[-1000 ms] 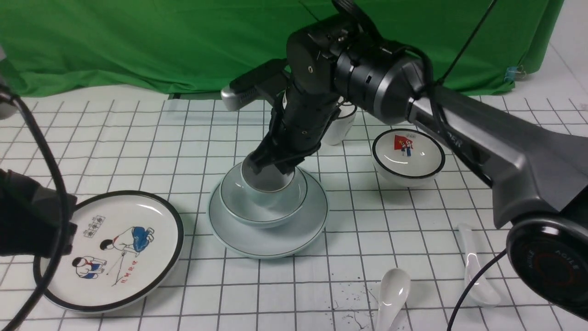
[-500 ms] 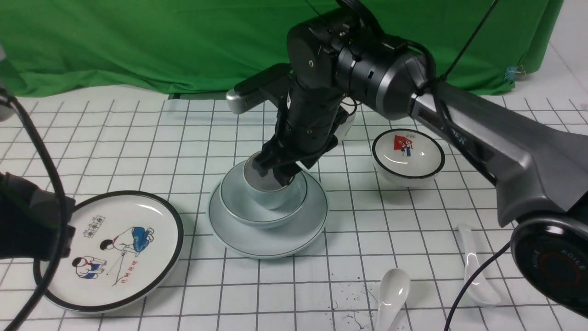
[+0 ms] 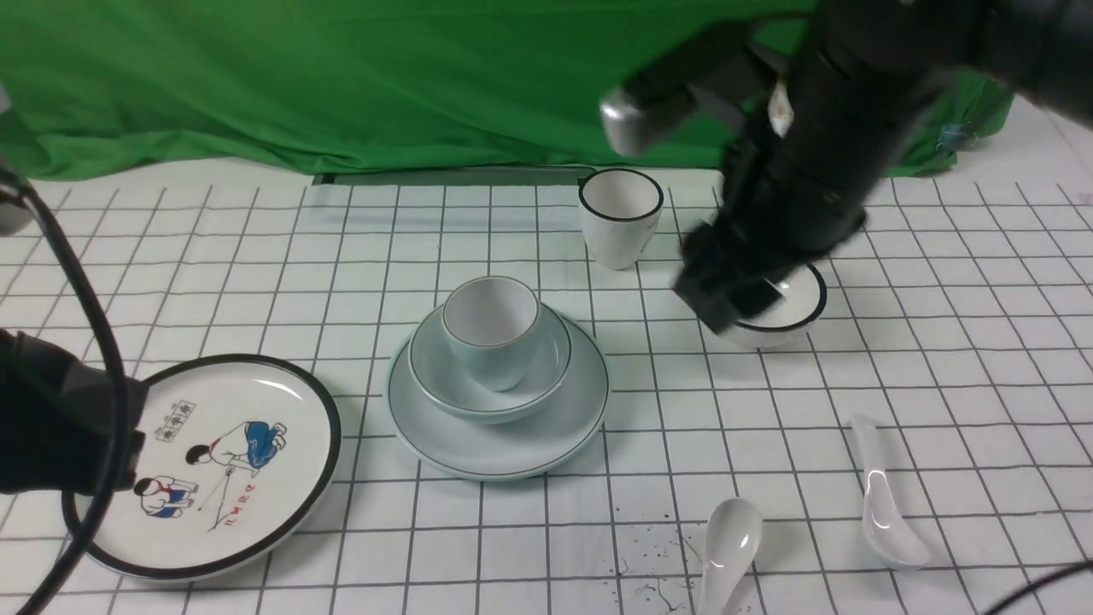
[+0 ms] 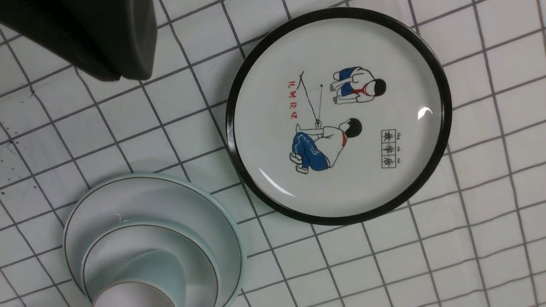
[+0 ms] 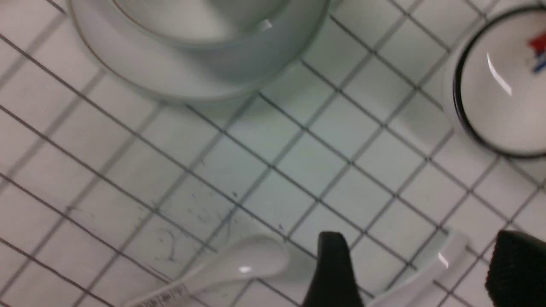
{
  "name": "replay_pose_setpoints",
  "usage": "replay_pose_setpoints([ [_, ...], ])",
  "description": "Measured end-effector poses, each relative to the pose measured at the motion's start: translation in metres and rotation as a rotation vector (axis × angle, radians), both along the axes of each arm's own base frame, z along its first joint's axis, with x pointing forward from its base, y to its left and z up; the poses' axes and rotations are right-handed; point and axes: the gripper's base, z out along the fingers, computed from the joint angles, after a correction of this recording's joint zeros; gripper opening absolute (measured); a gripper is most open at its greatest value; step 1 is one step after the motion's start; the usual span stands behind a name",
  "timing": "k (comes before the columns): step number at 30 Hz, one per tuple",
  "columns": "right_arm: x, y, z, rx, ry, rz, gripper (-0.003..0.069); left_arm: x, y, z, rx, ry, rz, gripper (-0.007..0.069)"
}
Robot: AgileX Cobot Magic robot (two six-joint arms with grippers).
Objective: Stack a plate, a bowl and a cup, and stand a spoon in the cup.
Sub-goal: Use the right arm to grab a blue soup spoon
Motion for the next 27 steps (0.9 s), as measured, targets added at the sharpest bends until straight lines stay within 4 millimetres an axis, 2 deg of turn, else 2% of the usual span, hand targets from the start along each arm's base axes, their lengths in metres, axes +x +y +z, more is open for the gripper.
replay_pose_setpoints([
  [2,-0.007,-0.029,-0.019,0.004,0.002,-0.087,0.0491,0.000,-0.001,0.000,-0.007,0.001,-0.003,-0.0036],
  [3,-0.008,-0.033,-0.025,-0.002,0.016,-0.105,0.0491,0.000,-0.001,0.000,-0.008,0.001,-0.004,-0.0036],
  [4,-0.012,-0.050,-0.041,0.012,0.015,-0.169,0.0492,0.000,-0.001,0.000,-0.013,-0.002,-0.005,-0.0036],
  [5,-0.012,-0.057,-0.045,0.015,0.015,-0.194,0.0492,0.000,-0.001,0.000,-0.013,-0.002,-0.005,-0.0036],
  [6,-0.012,-0.070,-0.061,0.031,0.009,-0.255,0.0494,0.000,-0.001,0.001,-0.015,-0.004,-0.007,-0.0036],
  [7,-0.011,-0.073,-0.063,0.034,0.008,-0.271,0.0494,0.000,-0.001,0.001,-0.015,-0.005,-0.007,-0.0036],
  [9,-0.007,-0.089,-0.084,0.056,-0.003,-0.350,0.0494,0.000,-0.001,0.001,-0.015,-0.009,-0.008,-0.0036],
  [11,-0.002,-0.098,-0.096,0.071,-0.011,-0.400,0.0495,0.000,-0.001,0.001,-0.013,-0.011,-0.009,-0.0036],
  [14,0.009,-0.104,-0.114,0.086,-0.018,-0.445,0.0495,0.001,-0.001,0.001,-0.013,-0.014,-0.010,-0.0036],
  [22,0.030,-0.100,-0.162,0.095,0.010,-0.486,0.0484,0.001,-0.001,0.001,-0.009,-0.016,-0.009,-0.0036],
  [24,0.032,-0.099,-0.165,0.103,0.006,-0.491,0.0465,0.001,-0.001,0.001,-0.005,-0.016,-0.009,-0.0036],
  [27,0.033,-0.098,-0.166,0.119,-0.003,-0.503,0.0360,0.001,-0.001,0.001,-0.002,-0.017,-0.008,-0.0036],
])
